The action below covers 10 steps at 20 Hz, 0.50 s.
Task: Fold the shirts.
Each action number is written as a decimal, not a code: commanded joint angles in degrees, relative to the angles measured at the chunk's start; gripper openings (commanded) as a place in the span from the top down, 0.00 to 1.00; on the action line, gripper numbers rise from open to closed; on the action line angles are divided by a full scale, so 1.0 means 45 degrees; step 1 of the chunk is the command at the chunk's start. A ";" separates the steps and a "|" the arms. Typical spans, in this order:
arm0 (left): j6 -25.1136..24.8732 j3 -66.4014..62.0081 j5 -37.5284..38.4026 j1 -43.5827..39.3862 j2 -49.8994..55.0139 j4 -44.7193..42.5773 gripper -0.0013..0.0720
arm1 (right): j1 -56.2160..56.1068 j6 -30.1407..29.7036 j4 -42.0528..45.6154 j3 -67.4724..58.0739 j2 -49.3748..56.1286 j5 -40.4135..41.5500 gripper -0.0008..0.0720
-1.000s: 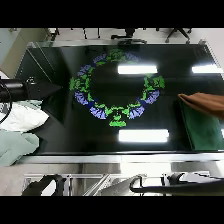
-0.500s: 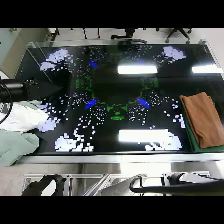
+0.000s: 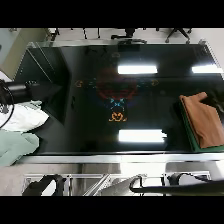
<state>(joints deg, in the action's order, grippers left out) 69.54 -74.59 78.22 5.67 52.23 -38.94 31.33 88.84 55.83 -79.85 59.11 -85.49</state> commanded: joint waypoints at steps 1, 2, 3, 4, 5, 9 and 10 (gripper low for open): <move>-0.0257 0.2453 -0.0559 -0.0010 -0.1039 -0.0029 0.96 | -0.4187 -0.1137 -0.0287 0.1904 -0.0937 0.2492 0.97; -0.0272 0.3293 -0.0612 -0.0010 -0.1394 -0.0029 0.96 | -0.5498 -0.1127 -0.0039 0.2856 -0.1268 0.3147 0.97; -0.0272 0.4007 -0.0665 -0.0010 -0.1685 -0.0092 0.96 | -0.6776 -0.1127 0.0019 0.3876 -0.1588 0.3915 0.97; -0.0306 0.4736 -0.0772 -0.0010 -0.1967 -0.0121 0.96 | -0.7864 -0.1069 0.0015 0.4770 -0.1865 0.4692 0.97; -0.0364 0.5304 -0.0874 -0.0010 -0.2161 -0.0107 0.96 | -0.8918 -0.1039 0.0015 0.5537 -0.2103 0.5498 0.97; -0.0364 0.6863 -0.1141 -0.0010 -0.2793 -0.0117 0.96 | -1.0802 -0.1039 0.0005 0.6465 -0.2215 0.6732 0.97; -0.0423 0.7033 -0.1141 -0.0010 -0.2953 -0.0112 0.96 | -1.0841 -0.1039 -0.0019 0.6465 -0.2195 0.6747 0.97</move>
<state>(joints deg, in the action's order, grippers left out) 68.03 -47.44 73.82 5.65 41.17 -39.44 -12.10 84.33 55.81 -53.65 49.84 -59.96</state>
